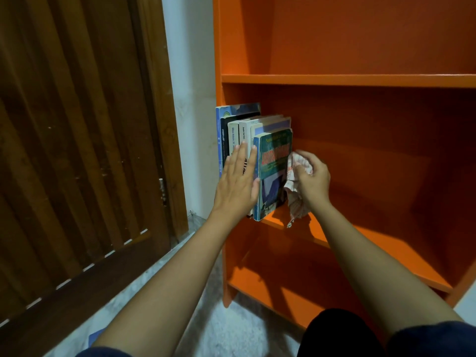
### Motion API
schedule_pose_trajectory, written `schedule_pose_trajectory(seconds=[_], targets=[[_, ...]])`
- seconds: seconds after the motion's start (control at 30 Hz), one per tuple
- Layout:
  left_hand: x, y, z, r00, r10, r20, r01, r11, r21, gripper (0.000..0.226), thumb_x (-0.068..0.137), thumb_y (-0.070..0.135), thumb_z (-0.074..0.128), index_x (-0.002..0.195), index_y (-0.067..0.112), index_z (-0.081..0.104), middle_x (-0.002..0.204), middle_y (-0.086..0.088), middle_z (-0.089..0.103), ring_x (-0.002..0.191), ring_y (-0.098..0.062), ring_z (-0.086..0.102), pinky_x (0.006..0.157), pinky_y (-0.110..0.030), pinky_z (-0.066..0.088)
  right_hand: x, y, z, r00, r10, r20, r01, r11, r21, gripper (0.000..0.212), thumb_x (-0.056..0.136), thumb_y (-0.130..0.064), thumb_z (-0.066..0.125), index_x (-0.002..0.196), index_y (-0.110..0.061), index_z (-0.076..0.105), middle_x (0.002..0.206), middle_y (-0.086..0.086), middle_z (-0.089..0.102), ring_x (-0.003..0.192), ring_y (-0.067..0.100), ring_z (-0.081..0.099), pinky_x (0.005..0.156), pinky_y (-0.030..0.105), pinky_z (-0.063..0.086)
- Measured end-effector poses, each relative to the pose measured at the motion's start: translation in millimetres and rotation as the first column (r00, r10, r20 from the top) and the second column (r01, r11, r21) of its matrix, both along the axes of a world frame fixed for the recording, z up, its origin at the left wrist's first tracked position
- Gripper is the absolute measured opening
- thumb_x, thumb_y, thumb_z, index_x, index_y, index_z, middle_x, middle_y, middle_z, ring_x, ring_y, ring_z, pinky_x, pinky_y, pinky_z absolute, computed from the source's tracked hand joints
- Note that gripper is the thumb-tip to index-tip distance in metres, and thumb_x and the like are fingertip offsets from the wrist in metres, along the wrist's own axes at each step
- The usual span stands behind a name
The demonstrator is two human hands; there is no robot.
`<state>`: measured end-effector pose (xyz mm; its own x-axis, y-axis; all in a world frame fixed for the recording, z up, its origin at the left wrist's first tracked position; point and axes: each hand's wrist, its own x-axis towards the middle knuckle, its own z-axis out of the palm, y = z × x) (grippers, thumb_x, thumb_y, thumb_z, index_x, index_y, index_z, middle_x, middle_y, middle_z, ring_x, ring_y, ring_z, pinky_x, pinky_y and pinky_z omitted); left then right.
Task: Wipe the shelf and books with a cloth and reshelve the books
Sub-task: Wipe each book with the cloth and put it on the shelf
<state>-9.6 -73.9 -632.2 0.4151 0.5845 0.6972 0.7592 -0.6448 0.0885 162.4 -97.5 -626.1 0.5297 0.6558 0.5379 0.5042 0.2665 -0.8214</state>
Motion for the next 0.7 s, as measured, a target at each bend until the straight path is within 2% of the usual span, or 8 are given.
schedule_pose_trajectory(seconds=[0.07,0.13,0.23,0.33,0.43,0.5,0.6,0.7], targets=[[-13.9,-2.9,10.9,1.0,-0.016,0.026,0.017,1.0,-0.008,0.062,0.099,0.027,0.042,0.15,0.01,0.011,0.158,-0.013,0.009,0.147,-0.024,0.005,0.118,-0.034,0.003,-8.9,-6.2,19.0,0.999,-0.035,0.025,0.033,0.997,0.076,0.029,0.091,-0.011,0.054,0.117,-0.018,0.062,0.112,0.007,0.052,0.101,0.013,0.045,0.075,0.01,0.038],[-33.5,-5.9,23.4,0.998,-0.012,0.054,0.013,1.0,-0.006,0.056,0.099,0.028,0.041,0.148,0.01,0.022,0.155,-0.012,0.022,0.143,-0.024,0.019,0.116,-0.034,0.016,-25.0,-12.1,40.4,0.995,-0.064,0.072,0.047,0.976,0.213,0.026,0.088,-0.006,0.055,0.111,-0.013,0.065,0.107,0.011,0.056,0.095,0.011,0.047,0.068,-0.001,0.033],[-69.5,-7.0,37.2,0.996,-0.013,0.088,0.014,1.0,-0.004,0.047,0.098,0.027,0.043,0.141,0.009,0.037,0.141,-0.01,0.043,0.13,-0.021,0.04,0.104,-0.035,0.039,-60.2,-15.2,67.3,0.99,-0.042,0.136,-0.009,0.936,0.353,0.023,0.085,-0.007,0.055,0.104,-0.012,0.067,0.1,0.011,0.059,0.088,0.01,0.051,0.07,0.001,0.036],[-112.8,-0.5,34.3,0.992,0.058,0.11,-0.053,0.998,-0.043,0.043,0.099,0.027,0.042,0.138,0.01,0.041,0.136,-0.007,0.049,0.122,-0.019,0.047,0.092,-0.031,0.045,-106.1,-11.4,80.4,0.976,0.022,0.217,-0.11,0.909,0.401,0.022,0.084,-0.006,0.055,0.102,-0.01,0.067,0.096,0.007,0.058,0.087,0.011,0.052,0.072,0.002,0.036],[-161.0,8.2,10.0,0.974,0.177,0.141,-0.156,0.977,-0.145,0.041,0.099,0.028,0.041,0.136,0.011,0.043,0.133,-0.006,0.051,0.12,-0.02,0.049,0.092,-0.034,0.045,-155.7,5.6,66.6,0.949,0.119,0.293,-0.232,0.891,0.389,0.022,0.083,-0.005,0.057,0.101,-0.009,0.068,0.094,0.008,0.059,0.086,0.008,0.052,0.074,0.003,0.035],[-194.7,13.1,-19.6,0.954,0.26,0.149,-0.222,0.947,-0.233,0.04,0.099,0.029,0.041,0.136,0.013,0.044,0.132,-0.005,0.052,0.12,-0.02,0.049,0.093,-0.034,0.044,-189.2,20.7,42.1,0.924,0.203,0.323,-0.314,0.887,0.338,0.022,0.083,-0.005,0.058,0.101,-0.009,0.069,0.09,0.005,0.057,0.08,0.002,0.049,0.074,0.003,0.035],[-247.5,21.1,-83.5,0.911,0.385,0.145,-0.304,0.868,-0.394,0.039,0.099,0.03,0.042,0.134,0.014,0.045,0.131,-0.006,0.053,0.118,-0.021,0.052,0.09,-0.032,0.045,-235.2,46.8,-16.6,0.871,0.395,0.292,-0.442,0.889,0.118,0.02,0.086,-0.009,0.058,0.103,-0.015,0.068,0.093,-0.001,0.056,0.08,-0.003,0.051,0.072,0.0,0.035],[-295.5,26.5,-159.8,0.857,0.501,0.115,-0.351,0.734,-0.582,0.036,0.097,0.026,0.045,0.129,0.01,0.05,0.127,-0.012,0.055,0.115,-0.027,0.053,0.092,-0.035,0.043,-275.8,74.2,-98.5,0.805,0.559,0.197,-0.531,0.828,-0.18,0.024,0.085,-0.009,0.058,0.102,-0.023,0.067,0.1,0.006,0.06,0.088,0.01,0.055,0.071,-0.003,0.034]])
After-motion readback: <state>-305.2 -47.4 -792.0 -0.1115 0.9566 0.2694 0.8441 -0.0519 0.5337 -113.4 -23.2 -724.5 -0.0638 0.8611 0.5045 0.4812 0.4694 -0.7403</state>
